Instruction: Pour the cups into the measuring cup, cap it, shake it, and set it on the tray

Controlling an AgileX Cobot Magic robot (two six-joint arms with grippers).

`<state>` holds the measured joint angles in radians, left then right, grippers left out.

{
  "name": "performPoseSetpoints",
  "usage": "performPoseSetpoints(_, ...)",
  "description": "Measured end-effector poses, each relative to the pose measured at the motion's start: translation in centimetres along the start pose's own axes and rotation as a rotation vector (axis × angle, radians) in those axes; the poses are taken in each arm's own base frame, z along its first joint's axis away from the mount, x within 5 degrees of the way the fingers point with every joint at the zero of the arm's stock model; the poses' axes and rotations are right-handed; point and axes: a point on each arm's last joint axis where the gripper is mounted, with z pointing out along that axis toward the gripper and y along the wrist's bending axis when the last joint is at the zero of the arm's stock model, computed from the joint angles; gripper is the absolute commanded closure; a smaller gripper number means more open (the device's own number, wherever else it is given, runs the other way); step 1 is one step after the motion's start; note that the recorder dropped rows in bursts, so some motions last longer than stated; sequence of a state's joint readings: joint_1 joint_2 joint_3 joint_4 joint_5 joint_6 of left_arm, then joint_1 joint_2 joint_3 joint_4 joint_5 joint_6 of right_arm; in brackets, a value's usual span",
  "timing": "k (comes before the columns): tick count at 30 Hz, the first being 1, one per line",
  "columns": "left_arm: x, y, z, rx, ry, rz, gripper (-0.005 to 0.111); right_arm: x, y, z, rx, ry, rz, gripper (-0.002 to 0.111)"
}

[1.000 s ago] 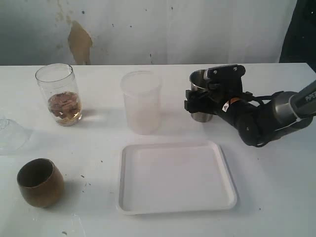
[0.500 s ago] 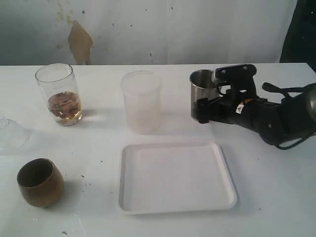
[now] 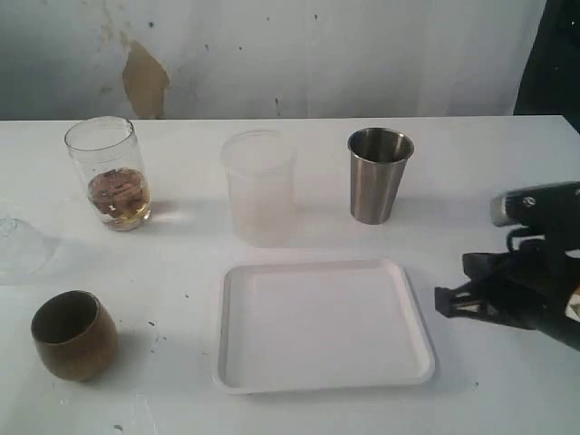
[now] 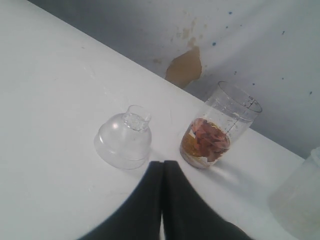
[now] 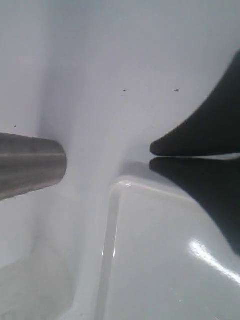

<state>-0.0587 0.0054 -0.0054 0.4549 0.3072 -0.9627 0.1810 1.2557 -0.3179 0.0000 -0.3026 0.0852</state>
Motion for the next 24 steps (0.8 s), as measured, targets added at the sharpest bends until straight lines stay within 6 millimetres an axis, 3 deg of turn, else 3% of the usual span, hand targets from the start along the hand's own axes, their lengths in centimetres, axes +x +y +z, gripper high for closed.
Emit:
performPoseSetpoints(6, 0.0, 0.0, 0.0, 0.0, 0.0, 0.0, 0.107, 2.7, -0.2, -7.3, -0.021, -0.246, 0.001, 0.108)
performPoseSetpoints(10, 0.0, 0.0, 0.0, 0.0, 0.0, 0.0, 0.107, 3.9, -0.3, -10.4, -0.036, -0.423, 0.001, 0.108)
performPoseSetpoints(19, 0.0, 0.0, 0.0, 0.0, 0.0, 0.0, 0.107, 4.7, -0.4, -14.5, -0.059, -0.644, 0.012, 0.108)
performPoseSetpoints(24, 0.0, 0.0, 0.0, 0.002, -0.002, 0.0, 0.107, 5.2, -0.4, -14.7, -0.062, -0.621, 0.027, 0.108)
